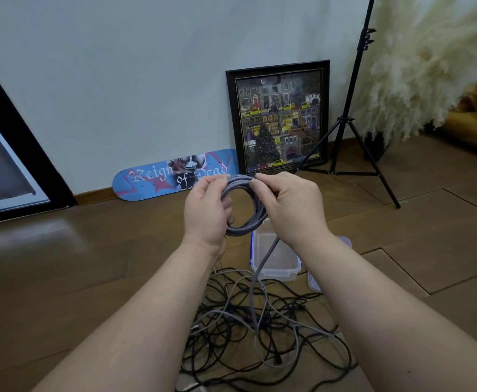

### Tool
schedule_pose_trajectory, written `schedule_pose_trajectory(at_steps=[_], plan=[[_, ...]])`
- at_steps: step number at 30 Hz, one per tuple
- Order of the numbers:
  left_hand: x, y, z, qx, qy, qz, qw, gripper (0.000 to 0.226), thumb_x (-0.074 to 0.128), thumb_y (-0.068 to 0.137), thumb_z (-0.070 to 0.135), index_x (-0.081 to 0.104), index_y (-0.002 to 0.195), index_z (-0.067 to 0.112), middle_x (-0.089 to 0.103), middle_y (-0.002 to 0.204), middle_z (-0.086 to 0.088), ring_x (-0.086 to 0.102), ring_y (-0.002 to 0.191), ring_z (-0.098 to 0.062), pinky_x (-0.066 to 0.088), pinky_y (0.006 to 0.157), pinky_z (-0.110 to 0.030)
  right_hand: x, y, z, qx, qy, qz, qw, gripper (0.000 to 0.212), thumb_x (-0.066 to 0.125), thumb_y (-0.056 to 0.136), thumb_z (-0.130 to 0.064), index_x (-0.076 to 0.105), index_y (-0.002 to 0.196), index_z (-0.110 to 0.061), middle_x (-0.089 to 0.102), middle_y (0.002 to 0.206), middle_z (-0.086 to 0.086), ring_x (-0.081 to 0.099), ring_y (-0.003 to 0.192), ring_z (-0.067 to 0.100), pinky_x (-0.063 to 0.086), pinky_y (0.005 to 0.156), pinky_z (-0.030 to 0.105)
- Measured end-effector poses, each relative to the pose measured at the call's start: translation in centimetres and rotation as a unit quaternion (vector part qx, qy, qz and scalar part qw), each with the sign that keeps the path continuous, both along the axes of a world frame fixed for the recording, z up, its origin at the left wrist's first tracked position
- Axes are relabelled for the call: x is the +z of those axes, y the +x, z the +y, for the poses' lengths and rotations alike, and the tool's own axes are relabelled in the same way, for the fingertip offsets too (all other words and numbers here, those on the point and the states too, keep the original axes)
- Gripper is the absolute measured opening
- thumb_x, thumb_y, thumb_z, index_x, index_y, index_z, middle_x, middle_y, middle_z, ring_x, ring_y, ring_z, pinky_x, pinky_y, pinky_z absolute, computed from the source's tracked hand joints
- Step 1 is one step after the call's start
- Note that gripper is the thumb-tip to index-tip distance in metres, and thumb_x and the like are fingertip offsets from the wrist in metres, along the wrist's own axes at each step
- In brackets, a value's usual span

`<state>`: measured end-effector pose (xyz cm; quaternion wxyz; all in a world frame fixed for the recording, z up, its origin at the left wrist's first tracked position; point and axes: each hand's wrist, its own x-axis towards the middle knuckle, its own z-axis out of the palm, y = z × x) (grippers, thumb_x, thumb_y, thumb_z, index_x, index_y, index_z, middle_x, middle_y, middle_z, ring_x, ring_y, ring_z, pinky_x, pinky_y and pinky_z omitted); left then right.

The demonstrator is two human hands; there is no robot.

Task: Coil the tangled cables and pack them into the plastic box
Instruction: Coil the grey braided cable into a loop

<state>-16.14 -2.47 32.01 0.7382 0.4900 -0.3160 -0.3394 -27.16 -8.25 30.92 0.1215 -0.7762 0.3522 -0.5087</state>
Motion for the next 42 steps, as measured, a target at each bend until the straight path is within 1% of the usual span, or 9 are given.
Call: schedule_pose_trajectory(at_steps=[7,11,14,17,20,26,33,37,42], plan=[[-0.2,-0.9,-0.1,0.016,-0.019,-0.034,0.999,0.016,0.05,0.101,0.021,0.051,0.086,0.015,0.036,0.046,0.011,0.028,0.043,-0.003,0.025,0.046,-0.023,-0.7,0.7,-0.1,-0.099,-0.1,-0.009,0.99,0.037,0.054,0.09,-0.042,0.073,0.075,-0.014,0.068,0.066,0.001,0.063,0.058,0.022,0.049,0.048,0.03],[-0.3,-1.9,-0.3,0.005,-0.026,-0.024,0.999,0.011,0.05,0.101,0.018,0.053,0.09,0.015,0.038,0.047,0.013,0.028,0.042,-0.003,0.027,0.044,-0.02,-0.8,0.9,-0.3,-0.078,0.049,-0.122,0.988,0.025,0.067,0.089,-0.035,0.066,0.078,-0.012,0.064,0.073,-0.002,0.056,0.067,0.016,0.039,0.059,0.029],[-0.2,-2.0,-0.5,0.027,-0.026,-0.011,0.999,0.012,0.051,0.1,0.017,0.052,0.088,0.016,0.038,0.044,0.012,0.029,0.04,-0.003,0.027,0.042,-0.02,-0.8,1.4,0.6,0.007,0.15,-0.181,0.972,0.012,0.058,0.096,-0.025,0.062,0.092,-0.015,0.065,0.088,0.001,0.057,0.081,0.017,0.045,0.072,0.034],[0.2,-1.2,-0.7,0.047,-0.038,0.007,0.998,0.015,0.051,0.101,0.018,0.049,0.086,0.015,0.037,0.044,0.012,0.029,0.039,-0.004,0.026,0.043,-0.022,-0.7,1.0,1.8,0.075,0.178,-0.107,0.975,0.034,0.046,0.101,-0.023,0.049,0.135,-0.018,0.063,0.123,0.001,0.057,0.111,0.018,0.044,0.092,0.033],[0.4,-0.2,-0.6,0.053,-0.051,0.017,0.997,0.016,0.051,0.101,0.022,0.048,0.087,0.015,0.036,0.045,0.012,0.028,0.04,-0.005,0.028,0.043,-0.021,-0.7,0.4,1.8,0.091,0.165,-0.028,0.982,0.053,0.041,0.103,-0.027,0.026,0.152,-0.02,0.056,0.137,0.003,0.052,0.122,0.021,0.036,0.087,0.025],[0.2,0.1,-0.7,0.035,-0.062,0.069,0.995,0.022,0.05,0.102,0.023,0.044,0.081,0.017,0.031,0.044,0.012,0.025,0.039,-0.004,0.029,0.041,-0.02,-0.8,0.2,2.0,0.135,0.208,-0.007,0.969,0.059,0.045,0.102,-0.029,0.02,0.155,-0.021,0.047,0.148,0.0,0.042,0.135,0.017,0.033,0.104,0.025],[0.1,0.1,-0.7,0.044,-0.047,0.095,0.993,0.025,0.051,0.101,0.025,0.045,0.078,0.019,0.029,0.043,0.011,0.023,0.038,-0.005,0.026,0.041,-0.021,-1.4,0.9,2.3,0.125,0.189,0.025,0.974,0.056,0.042,0.103,-0.023,0.019,0.154,-0.022,0.056,0.137,0.007,0.052,0.117,0.019,0.036,0.089,0.024],[0.3,1.0,-0.4,0.036,-0.044,0.048,0.997,0.023,0.052,0.101,0.023,0.046,0.079,0.018,0.031,0.044,0.011,0.023,0.04,-0.006,0.025,0.044,-0.022,-0.4,0.0,1.9,0.13,0.151,0.05,0.979,0.064,0.044,0.102,-0.023,0.01,0.153,-0.038,0.06,0.132,0.006,0.055,0.117,0.028,0.044,0.095,0.038],[0.4,0.9,-0.3,0.024,-0.037,0.011,0.999,0.025,0.053,0.1,0.022,0.044,0.076,0.018,0.032,0.042,0.012,0.022,0.039,-0.006,0.019,0.046,-0.026,0.7,-1.1,2.1,0.133,0.072,0.183,0.972,0.086,0.061,0.089,-0.032,0.006,0.155,-0.03,0.015,0.161,-0.011,0.05,0.127,0.017,0.044,0.098,0.035]])
